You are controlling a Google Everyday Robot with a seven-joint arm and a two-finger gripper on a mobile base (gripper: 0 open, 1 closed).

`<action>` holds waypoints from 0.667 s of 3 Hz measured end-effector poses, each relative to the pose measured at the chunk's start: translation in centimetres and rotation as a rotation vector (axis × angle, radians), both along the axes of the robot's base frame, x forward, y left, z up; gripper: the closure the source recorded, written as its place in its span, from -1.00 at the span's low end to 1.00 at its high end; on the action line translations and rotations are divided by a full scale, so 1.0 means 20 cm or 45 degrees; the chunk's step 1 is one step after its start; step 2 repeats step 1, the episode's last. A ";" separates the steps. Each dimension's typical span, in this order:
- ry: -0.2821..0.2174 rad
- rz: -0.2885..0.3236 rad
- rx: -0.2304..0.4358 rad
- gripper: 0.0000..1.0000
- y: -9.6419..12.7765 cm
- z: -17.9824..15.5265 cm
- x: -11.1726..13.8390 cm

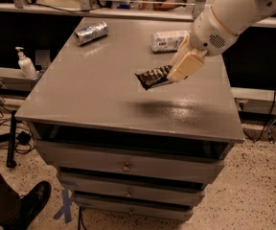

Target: Pick rxbar chocolate

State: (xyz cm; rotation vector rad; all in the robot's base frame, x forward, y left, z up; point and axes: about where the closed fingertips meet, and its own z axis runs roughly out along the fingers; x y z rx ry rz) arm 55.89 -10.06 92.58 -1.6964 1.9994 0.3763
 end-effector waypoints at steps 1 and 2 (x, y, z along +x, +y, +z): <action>0.000 0.000 0.000 1.00 0.00 0.00 0.00; 0.000 0.000 0.000 1.00 0.00 0.00 0.00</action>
Offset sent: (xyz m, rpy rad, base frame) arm 0.0000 0.0000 0.0000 0.0000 0.0000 0.0000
